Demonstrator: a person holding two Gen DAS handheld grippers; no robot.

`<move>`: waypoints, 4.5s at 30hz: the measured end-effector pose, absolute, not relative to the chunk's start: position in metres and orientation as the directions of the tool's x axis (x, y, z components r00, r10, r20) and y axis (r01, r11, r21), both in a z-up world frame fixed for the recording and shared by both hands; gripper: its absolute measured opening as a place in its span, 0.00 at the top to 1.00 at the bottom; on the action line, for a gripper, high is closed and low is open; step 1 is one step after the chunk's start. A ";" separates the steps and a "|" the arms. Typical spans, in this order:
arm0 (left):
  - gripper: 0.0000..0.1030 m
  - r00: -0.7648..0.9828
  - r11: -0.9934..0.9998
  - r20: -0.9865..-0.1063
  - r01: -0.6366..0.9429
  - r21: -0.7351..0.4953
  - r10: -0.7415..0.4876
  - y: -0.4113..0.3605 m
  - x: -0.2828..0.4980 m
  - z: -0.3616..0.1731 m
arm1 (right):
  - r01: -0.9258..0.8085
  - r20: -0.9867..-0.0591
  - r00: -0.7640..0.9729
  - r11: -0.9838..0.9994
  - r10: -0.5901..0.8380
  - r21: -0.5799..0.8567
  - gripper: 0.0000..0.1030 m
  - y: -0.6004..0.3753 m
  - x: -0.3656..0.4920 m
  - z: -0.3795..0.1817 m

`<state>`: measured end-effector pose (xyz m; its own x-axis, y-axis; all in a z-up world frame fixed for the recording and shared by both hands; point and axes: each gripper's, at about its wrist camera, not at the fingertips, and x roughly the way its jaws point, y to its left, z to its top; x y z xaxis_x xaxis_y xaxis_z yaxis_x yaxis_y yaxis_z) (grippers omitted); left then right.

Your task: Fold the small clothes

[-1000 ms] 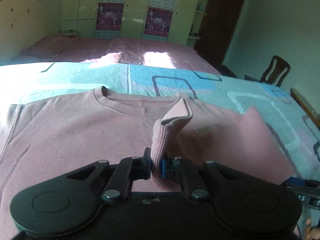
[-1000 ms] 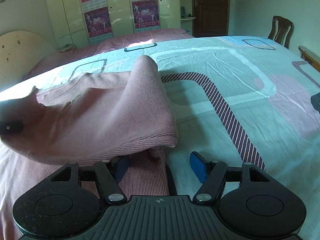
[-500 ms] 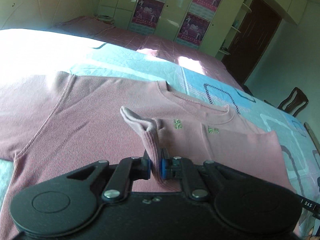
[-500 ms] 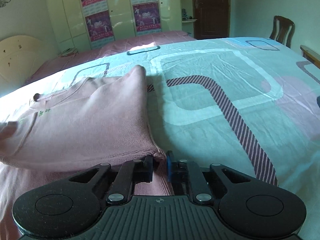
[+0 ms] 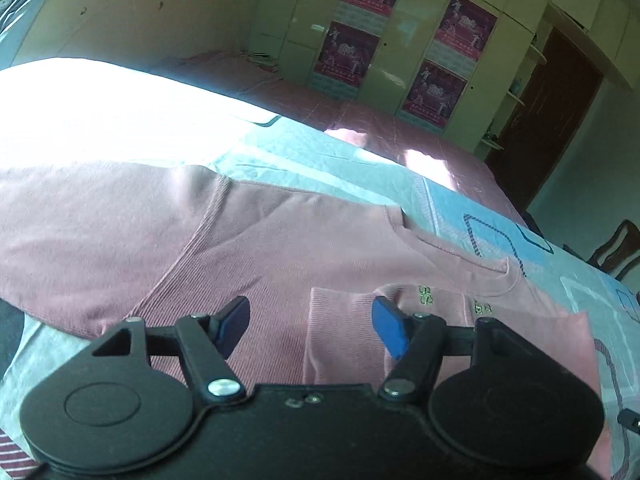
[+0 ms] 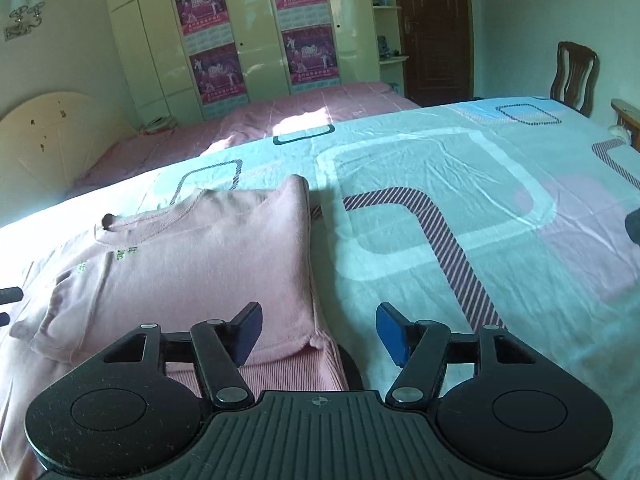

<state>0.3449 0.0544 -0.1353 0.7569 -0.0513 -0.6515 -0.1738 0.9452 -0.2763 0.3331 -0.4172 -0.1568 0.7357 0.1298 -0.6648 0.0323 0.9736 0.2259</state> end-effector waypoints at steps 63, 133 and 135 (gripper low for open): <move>0.20 0.653 0.934 -0.744 -0.337 -0.117 0.142 0.187 0.271 -0.108 | -0.334 -0.657 0.619 0.902 0.429 0.274 0.38 -0.171 0.344 -0.139; 0.30 0.728 0.958 -0.637 0.280 -0.058 -0.252 -0.021 0.318 -0.136 | -0.076 -0.653 0.627 0.867 0.425 0.492 0.47 -0.280 0.353 -0.160; 0.30 0.746 0.969 -0.633 0.247 -0.023 -0.205 -0.006 0.308 -0.129 | -0.076 -0.651 0.604 0.847 0.459 0.527 0.47 -0.277 0.356 -0.164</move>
<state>0.3077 -0.0057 -0.1294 0.7461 -0.2052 -0.6334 0.2470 0.9687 -0.0229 0.3555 -0.2768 -0.1644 0.6042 0.4592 -0.6511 -0.0758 0.8466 0.5268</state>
